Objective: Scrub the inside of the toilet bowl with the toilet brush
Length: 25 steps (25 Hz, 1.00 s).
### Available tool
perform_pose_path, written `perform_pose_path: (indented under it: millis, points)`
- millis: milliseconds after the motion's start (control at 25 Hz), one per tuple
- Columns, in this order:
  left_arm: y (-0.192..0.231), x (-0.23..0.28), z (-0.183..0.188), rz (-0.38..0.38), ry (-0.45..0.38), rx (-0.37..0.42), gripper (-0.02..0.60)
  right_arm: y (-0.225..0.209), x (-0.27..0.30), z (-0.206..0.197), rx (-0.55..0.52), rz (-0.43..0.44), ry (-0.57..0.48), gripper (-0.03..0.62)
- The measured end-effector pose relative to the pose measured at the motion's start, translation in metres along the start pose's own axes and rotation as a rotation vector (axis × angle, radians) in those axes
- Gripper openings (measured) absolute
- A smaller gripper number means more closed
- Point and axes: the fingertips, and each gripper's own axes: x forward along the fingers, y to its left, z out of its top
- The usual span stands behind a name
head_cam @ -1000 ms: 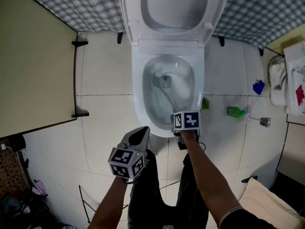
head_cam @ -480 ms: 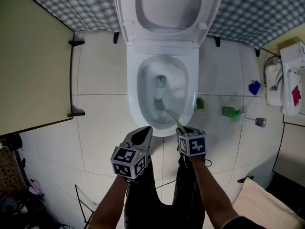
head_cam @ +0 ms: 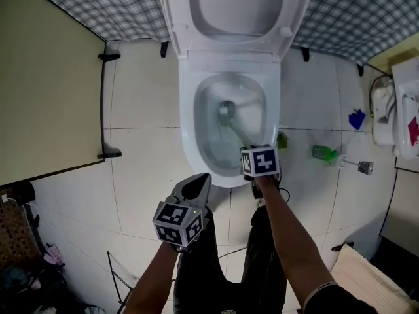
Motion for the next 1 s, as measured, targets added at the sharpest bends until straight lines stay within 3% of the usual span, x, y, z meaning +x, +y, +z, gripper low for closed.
perform_pose_path:
  millis: [200,480,720,1000]
  points:
    - [-0.003,-0.002,-0.007,-0.004,0.010,-0.008,0.009,-0.001,-0.029,-0.033,-0.120,-0.011,0.061,0.103]
    - [-0.020,0.001,0.001,-0.037,-0.014,-0.005,0.009,0.011,-0.086,-0.074,-0.165,-0.014,0.061,0.102]
    - [-0.009,-0.006,0.004,-0.022,-0.023,-0.016,0.009,0.000,-0.053,-0.055,-0.170,-0.088,0.077,0.101]
    - [-0.001,-0.004,0.007,-0.026,-0.042,-0.024,0.009,-0.012,-0.002,-0.017,-0.163,-0.114,0.079,0.103]
